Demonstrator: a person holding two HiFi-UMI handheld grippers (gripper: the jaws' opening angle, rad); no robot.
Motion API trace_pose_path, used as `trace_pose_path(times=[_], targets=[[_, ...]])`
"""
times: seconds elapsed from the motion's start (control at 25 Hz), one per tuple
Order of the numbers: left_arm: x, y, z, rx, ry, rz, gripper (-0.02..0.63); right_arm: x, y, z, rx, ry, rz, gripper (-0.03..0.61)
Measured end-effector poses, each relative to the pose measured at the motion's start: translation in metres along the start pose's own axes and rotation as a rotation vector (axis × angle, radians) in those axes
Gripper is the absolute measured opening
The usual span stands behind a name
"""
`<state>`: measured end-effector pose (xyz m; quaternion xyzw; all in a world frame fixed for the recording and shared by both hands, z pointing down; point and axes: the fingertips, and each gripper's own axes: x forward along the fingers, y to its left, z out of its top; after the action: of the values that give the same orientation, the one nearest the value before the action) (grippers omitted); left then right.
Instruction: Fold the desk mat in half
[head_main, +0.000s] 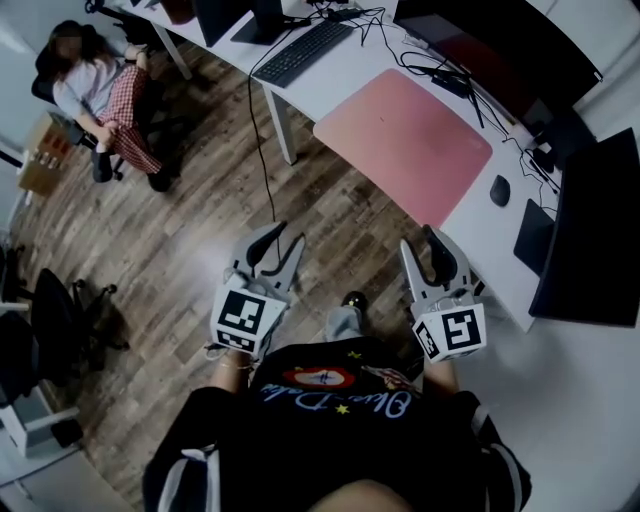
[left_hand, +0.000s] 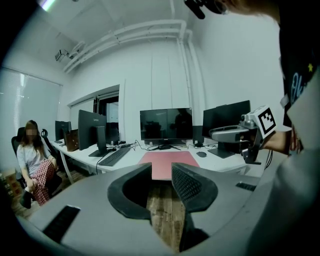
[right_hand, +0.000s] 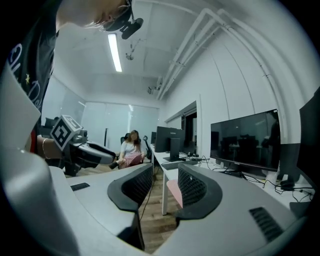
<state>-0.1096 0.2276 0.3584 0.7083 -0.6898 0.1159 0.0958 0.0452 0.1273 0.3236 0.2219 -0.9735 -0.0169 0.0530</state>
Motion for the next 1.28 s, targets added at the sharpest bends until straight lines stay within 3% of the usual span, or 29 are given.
trace_pose_path(times=[0.48, 0.68, 0.8, 1.04, 1.28], targets=[[0.089, 0.012, -0.006, 0.112, 0.105, 0.085, 0.138, 0.029, -0.074, -0.041, -0.026, 0.093, 0.019, 0.150], [0.118, 0.020, -0.020, 0.159, 0.154, 0.069, 0.156, 0.039, -0.083, -0.075, -0.058, 0.221, 0.000, 0.167], [0.143, 0.030, -0.031, 0.236, 0.200, 0.064, 0.168, 0.052, -0.085, -0.090, -0.096, 0.262, -0.014, 0.180], [0.197, 0.059, -0.047, 0.500, 0.247, 0.079, 0.214, 0.069, -0.089, -0.126, -0.200, 0.412, -0.088, 0.207], [0.249, 0.074, -0.085, 0.651, 0.316, -0.002, 0.240, 0.094, -0.097, -0.153, -0.262, 0.512, -0.155, 0.219]])
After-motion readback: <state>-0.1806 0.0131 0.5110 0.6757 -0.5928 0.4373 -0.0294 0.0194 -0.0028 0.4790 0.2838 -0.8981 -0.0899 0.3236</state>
